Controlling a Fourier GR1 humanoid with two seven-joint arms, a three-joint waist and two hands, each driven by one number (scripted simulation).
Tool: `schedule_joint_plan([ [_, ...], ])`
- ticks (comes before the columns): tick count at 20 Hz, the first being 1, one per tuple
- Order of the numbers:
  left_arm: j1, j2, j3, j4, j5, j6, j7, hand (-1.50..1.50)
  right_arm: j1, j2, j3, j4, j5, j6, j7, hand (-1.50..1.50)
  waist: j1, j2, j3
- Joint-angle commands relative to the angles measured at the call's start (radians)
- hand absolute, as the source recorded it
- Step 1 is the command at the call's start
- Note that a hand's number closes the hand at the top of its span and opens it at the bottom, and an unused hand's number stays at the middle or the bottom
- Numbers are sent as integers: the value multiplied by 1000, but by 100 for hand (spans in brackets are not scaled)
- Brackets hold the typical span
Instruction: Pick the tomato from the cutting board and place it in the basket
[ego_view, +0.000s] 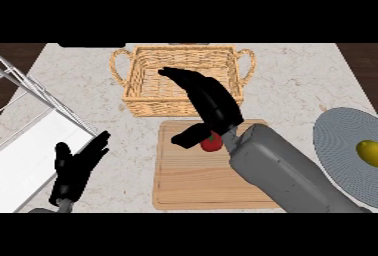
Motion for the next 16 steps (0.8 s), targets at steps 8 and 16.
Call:
schedule_joint_plan([
  [8, 56, 28, 26, 26, 8, 0, 43, 0, -331, -254, -86, -202, -164, 603, 426, -150, -30, 8, -3],
  [16, 98, 24, 49, 26, 2, -6, 9, 0, -330, -353, -153, -238, -413, 913, 613, -150, -19, 15, -2],
])
